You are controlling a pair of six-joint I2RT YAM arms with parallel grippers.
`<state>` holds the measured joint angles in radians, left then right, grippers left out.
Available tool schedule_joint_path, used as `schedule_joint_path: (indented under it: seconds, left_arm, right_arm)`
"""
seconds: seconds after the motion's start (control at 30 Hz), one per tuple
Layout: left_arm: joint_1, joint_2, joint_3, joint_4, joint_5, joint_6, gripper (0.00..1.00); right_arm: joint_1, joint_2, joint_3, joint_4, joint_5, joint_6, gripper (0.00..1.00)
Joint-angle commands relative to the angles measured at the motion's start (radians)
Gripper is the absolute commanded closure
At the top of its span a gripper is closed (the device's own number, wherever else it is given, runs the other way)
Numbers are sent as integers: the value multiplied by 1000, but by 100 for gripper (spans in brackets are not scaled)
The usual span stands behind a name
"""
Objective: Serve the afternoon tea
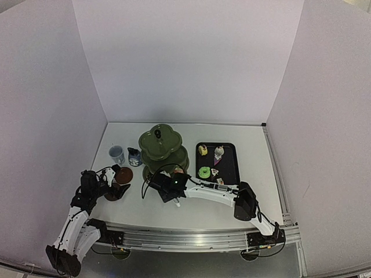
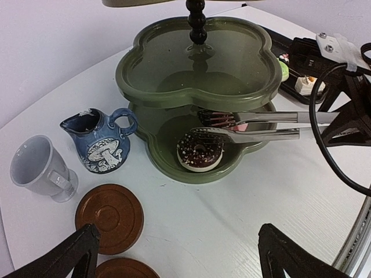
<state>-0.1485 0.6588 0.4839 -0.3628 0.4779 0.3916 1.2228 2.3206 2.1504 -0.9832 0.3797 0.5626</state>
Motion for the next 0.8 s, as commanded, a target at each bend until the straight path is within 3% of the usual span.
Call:
schedule_joint_path:
  seconds: [0.0, 0.33, 0.5, 0.77]
  left_arm:
    - [6, 4, 11, 3, 25, -5, 4]
    - [6, 8, 11, -6, 46, 0, 4]
    - [6, 9, 13, -15, 45, 5, 4]
    - [6, 9, 12, -15, 55, 7, 4]
  right_arm:
    - [1, -121, -29, 15, -29, 32, 67]
    - [1, -182, -92, 15, -64, 44, 67]
    - [9, -212, -109, 17, -166, 9, 69]
    - [15, -397, -288, 41, -334, -14, 71]
